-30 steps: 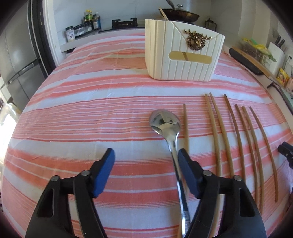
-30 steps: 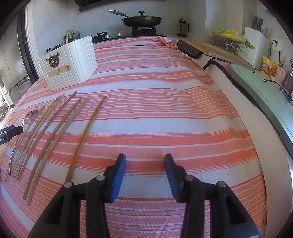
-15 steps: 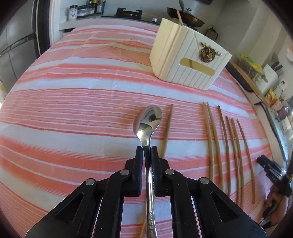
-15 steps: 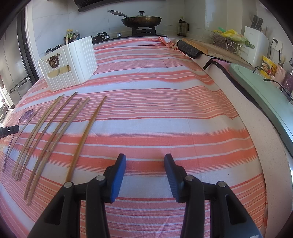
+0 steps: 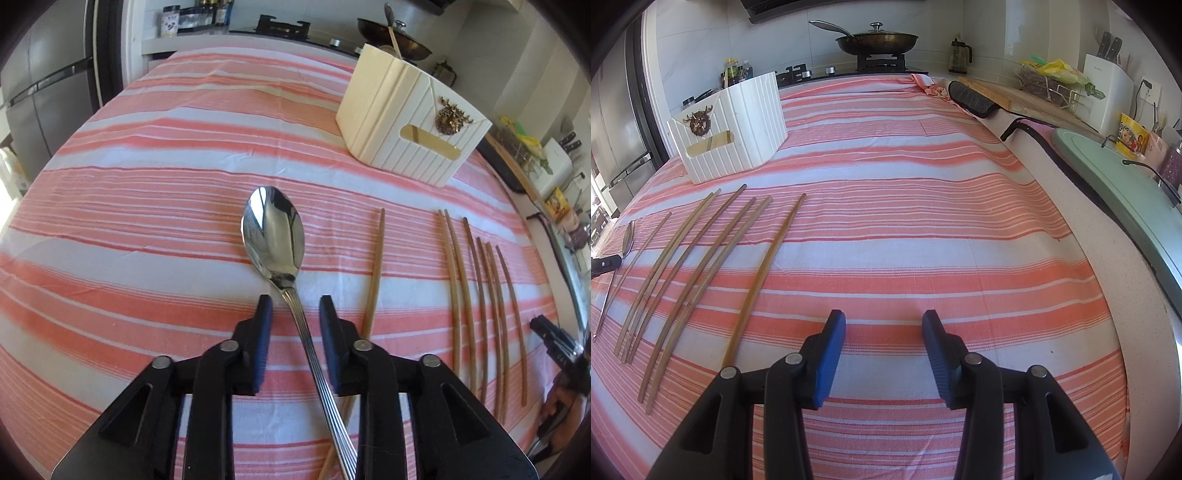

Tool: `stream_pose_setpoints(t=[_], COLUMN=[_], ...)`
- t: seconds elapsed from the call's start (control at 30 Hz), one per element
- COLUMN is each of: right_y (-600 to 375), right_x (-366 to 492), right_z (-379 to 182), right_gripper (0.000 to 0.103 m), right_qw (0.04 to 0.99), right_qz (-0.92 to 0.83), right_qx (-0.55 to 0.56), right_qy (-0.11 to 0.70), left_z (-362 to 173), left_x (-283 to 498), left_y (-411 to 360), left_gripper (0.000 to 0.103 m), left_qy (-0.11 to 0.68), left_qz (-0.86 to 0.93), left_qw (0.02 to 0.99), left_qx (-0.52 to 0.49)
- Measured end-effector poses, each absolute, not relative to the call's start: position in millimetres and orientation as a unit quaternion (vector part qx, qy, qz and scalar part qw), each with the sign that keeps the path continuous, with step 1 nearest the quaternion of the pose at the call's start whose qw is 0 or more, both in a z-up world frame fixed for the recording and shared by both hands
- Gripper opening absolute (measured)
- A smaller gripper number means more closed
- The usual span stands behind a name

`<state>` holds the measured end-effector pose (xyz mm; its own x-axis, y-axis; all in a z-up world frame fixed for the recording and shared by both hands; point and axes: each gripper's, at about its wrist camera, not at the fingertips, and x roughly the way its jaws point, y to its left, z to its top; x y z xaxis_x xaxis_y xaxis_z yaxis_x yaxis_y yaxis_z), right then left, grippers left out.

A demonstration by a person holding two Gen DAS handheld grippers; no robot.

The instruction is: Organize utensils

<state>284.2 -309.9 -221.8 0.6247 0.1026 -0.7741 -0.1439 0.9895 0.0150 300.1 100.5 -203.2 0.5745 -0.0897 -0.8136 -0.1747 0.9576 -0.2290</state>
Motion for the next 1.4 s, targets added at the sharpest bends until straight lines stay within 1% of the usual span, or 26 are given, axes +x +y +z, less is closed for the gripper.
stream_pose_setpoints(t=[0.07, 0.2, 0.27, 0.37, 0.53, 0.63, 0.7, 0.8, 0.83, 1.0, 1.17, 1.33, 1.4], right_y=[-309.7, -304.4, -293.5, -268.4, -242.8, -241.4, -243.0, -250.7, -252.4, -252.6, -251.5, -250.3, -247.7], right_x=[284.1, 276.9, 270.0, 263.4, 262.2, 262.1, 260.7, 261.6, 261.7, 262.4, 272.1, 284.8, 290.7], right_z=[-221.6, -211.6, -200.7, -190.4, -204.4, -218.1, -218.4, -216.1, -215.7, -214.7, -214.2, -215.8, -215.7], right_gripper=[0.044, 0.044, 0.044, 0.044, 0.044, 0.043, 0.042, 0.043, 0.045, 0.046, 0.046, 0.052, 0.052], right_qw=[0.901, 0.903, 0.901, 0.895, 0.881, 0.873, 0.875, 0.872, 0.869, 0.853, 0.838, 0.840, 0.839], right_qz=[0.068, 0.087, 0.120, 0.154, 0.164, 0.162, 0.150, 0.131, 0.131, 0.158, 0.168, 0.168, 0.169], right_qx=[-0.025, -0.011, 0.002, -0.019, -0.049, -0.059, -0.076, -0.083, -0.085, -0.097, -0.112, -0.110, -0.113], right_qy=[0.427, 0.420, 0.417, 0.417, 0.441, 0.457, 0.454, 0.465, 0.469, 0.489, 0.507, 0.503, 0.505], left_z=[-202.9, -203.2, -202.4, -201.8, -203.4, -204.3, -204.4, -204.0, -204.3, -210.9, -213.4, -212.2, -211.9], left_x=[296.3, 286.8, 281.4, 274.4, 266.6, 262.2, 259.5, 259.1, 261.1, 272.3, 275.6, 287.1, 295.1], left_y=[93.0, 91.2, 98.4, 111.2, 124.3, 124.1, 123.5, 122.8, 122.4, 120.2, 118.8, 119.4, 118.2], left_gripper=[0.048, 0.048, 0.050, 0.050, 0.052, 0.061, 0.073, 0.084, 0.085, 0.097, 0.102, 0.102, 0.101], left_qy=[0.460, 0.465, 0.466, 0.468, 0.470, 0.472, 0.473, 0.471, 0.474, 0.486, 0.486, 0.495, 0.497], left_qz=[0.024, 0.039, 0.043, 0.053, 0.056, 0.051, 0.042, 0.016, 0.009, 0.003, 0.014, 0.013, 0.012], left_qw=[0.879, 0.881, 0.881, 0.879, 0.878, 0.878, 0.879, 0.881, 0.880, 0.874, 0.874, 0.869, 0.868], left_qx=[-0.122, -0.077, -0.074, -0.073, -0.076, -0.061, -0.049, -0.035, -0.027, -0.011, -0.010, -0.007, -0.006])
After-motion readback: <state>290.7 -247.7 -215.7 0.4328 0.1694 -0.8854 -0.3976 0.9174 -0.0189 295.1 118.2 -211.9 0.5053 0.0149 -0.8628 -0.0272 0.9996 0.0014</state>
